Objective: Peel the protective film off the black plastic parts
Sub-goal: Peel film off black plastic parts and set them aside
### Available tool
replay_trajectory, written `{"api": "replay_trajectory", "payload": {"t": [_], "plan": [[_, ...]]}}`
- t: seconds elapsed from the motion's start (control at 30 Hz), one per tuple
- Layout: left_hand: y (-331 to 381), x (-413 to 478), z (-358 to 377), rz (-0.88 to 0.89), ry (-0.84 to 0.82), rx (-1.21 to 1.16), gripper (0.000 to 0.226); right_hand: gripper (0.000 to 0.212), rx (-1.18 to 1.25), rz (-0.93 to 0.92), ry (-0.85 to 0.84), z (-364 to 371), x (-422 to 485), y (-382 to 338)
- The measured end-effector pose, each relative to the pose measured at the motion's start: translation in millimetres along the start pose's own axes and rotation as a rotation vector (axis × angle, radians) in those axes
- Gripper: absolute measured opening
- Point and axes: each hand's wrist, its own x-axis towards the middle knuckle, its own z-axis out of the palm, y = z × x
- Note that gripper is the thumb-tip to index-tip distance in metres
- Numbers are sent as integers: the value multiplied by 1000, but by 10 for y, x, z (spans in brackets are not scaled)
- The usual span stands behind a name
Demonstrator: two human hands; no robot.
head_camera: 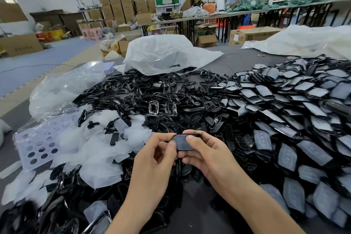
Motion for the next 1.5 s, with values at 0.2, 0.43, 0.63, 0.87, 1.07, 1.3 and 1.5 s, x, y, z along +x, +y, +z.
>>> {"api": "replay_trajectory", "payload": {"t": [0.2,0.43,0.63,0.87,1.07,1.3,1.5], "plan": [[3,-25,6,64,-34,47,23,4,-21,6,-24,-19,-2,-4],[-29,-24,-36,160,-75,180,30,5,-215,-33,-45,-72,-6,-38],[1,-58,-28,339,-73,338,29,13,-310,-101,-24,-27,-50,-77],[36,-118,16,562,-197,587,30,29,-124,-112,106,-31,-36,-108],[67,-217,153,577,-334,586,44,27,-124,-122,156,-92,-28,-135],[85,-170,67,298,10,255,22,33,-106,-91,71,-62,-46,-124],[108,-84,72,-23,-30,-48,17,14,-245,-127,-59,9,-69,-41]]}}
